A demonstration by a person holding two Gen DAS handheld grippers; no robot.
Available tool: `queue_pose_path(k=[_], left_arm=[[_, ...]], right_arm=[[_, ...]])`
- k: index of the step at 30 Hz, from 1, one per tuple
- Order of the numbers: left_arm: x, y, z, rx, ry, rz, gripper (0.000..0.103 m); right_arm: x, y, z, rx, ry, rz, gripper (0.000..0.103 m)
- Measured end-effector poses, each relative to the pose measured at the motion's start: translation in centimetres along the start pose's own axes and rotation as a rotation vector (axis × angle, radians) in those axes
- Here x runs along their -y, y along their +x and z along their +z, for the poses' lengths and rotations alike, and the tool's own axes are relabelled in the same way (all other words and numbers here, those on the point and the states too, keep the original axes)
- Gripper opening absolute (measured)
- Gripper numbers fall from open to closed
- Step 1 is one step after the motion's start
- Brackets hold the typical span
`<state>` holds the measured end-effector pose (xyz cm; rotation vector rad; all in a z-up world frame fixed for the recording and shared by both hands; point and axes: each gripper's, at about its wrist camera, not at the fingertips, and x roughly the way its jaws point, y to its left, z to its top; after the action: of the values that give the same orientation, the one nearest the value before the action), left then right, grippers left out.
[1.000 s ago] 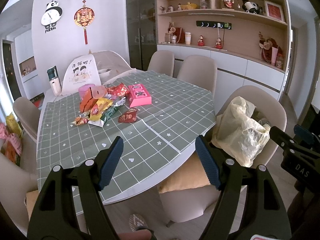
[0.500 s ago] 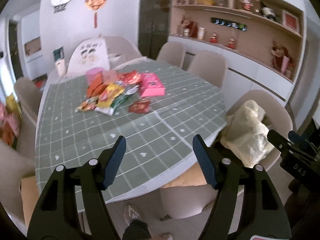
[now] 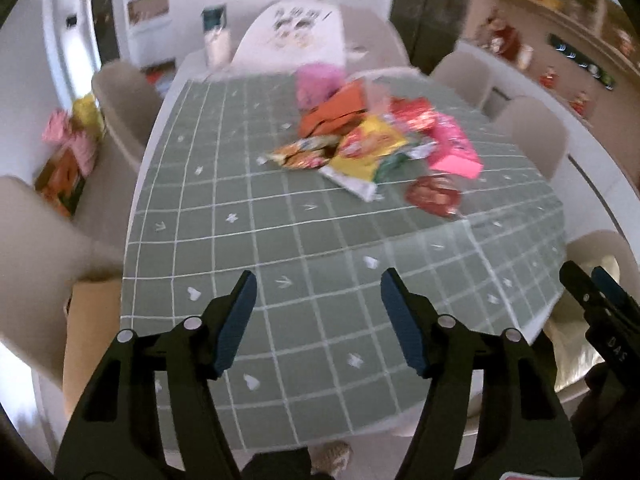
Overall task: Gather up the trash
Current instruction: 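Move both tools toward the pile of snack wrappers on the table, then grasp the orange plastic bag with the left tool and lift it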
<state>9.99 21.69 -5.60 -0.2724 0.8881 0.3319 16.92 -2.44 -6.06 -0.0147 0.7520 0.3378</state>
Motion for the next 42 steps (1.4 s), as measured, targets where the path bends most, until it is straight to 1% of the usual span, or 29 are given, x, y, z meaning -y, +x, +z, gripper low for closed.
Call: queue_pose_path(k=[3,7,10,12,13,16,18,21,23,24,26,28,29,30,31,33,34,36,38,39,41,42], left_arm=[[-2.0,2.2,2.2,-0.018,-0.023,0.010,0.061],[-3.9,5.5,5.3,-0.020,-0.027,-0.032,0.060],[-5.7,8.7,8.2,0.009,-0.024,-0.091,0.060],[-6.5,11.4,10.3,0.005,-0.014,-0.164,0.060],[-6.5,12.3,11.1,-0.002,-0.003,-0.188,0.060],[-5.8,14.9,14.0,-0.009,0.056,-0.282,0.060],[-4.7,15.7,16.0,0.026,0.140,-0.342,0.060],[-3.0,17.2,17.8,0.055,0.271,-0.382,0.060],[-2.2,18.3,18.4,0.048,0.315,-0.405,0.060],[-1.6,19.0,18.6,0.035,0.344,-0.428,0.060],[-0.6,20.1,18.8,0.002,0.385,-0.443,0.060],[0.4,21.1,18.8,-0.031,0.403,-0.428,0.060],[0.5,21.3,18.7,-0.027,0.398,-0.422,0.056],[0.5,21.4,18.6,-0.020,0.391,-0.409,0.045],[0.5,21.5,18.4,-0.019,0.383,-0.395,0.040],[0.2,21.9,18.6,-0.033,0.340,-0.377,0.028],[-0.2,22.0,18.7,-0.049,0.306,-0.376,0.024],[-0.6,22.2,18.6,-0.065,0.273,-0.359,0.010],[-1.2,21.8,18.5,-0.068,0.254,-0.357,0.007],[-1.6,21.3,18.5,-0.071,0.237,-0.359,0.007],[-2.4,20.4,18.4,-0.070,0.208,-0.370,0.007],[-2.8,20.2,18.4,-0.072,0.198,-0.374,0.007]], right_arm=[[-1.8,3.1,1.8,-0.030,-0.037,0.011,0.087],[-4.2,7.6,4.6,-0.075,-0.092,-0.004,0.086],[-5.5,10.3,6.4,-0.100,-0.124,-0.026,0.086],[-6.2,12.0,7.4,-0.116,-0.142,-0.046,0.086],[-6.5,13.0,7.9,-0.131,-0.150,-0.061,0.086],[-6.8,15.6,8.7,-0.188,-0.156,-0.110,0.086],[-6.5,16.6,8.8,-0.210,-0.152,-0.141,0.086],[-5.7,17.1,8.5,-0.227,-0.133,-0.166,0.086],[-5.1,17.4,8.3,-0.232,-0.123,-0.173,0.086],[-4.8,17.5,8.3,-0.232,-0.121,-0.175,0.086],[-4.3,17.7,8.2,-0.234,-0.113,-0.172,0.086],[-4.0,17.7,8.2,-0.229,-0.102,-0.152,0.086],[-3.8,17.7,8.2,-0.224,-0.098,-0.143,0.086],[-3.7,17.8,8.3,-0.218,-0.094,-0.131,0.086],[-3.4,17.8,8.6,-0.206,-0.088,-0.120,0.086],[-2.8,18.1,9.8,-0.175,-0.080,-0.100,0.086],[-2.3,18.4,10.8,-0.154,-0.074,-0.094,0.086],[-1.3,19.3,12.4,-0.143,-0.059,-0.091,0.086],[-0.7,20.3,13.9,-0.150,-0.033,-0.064,0.086],[-0.7,20.4,14.2,-0.145,-0.038,-0.064,0.086],[-1.1,20.5,13.8,-0.137,-0.055,-0.065,0.086],[-1.3,20.8,13.3,-0.149,-0.057,-0.056,0.086]])
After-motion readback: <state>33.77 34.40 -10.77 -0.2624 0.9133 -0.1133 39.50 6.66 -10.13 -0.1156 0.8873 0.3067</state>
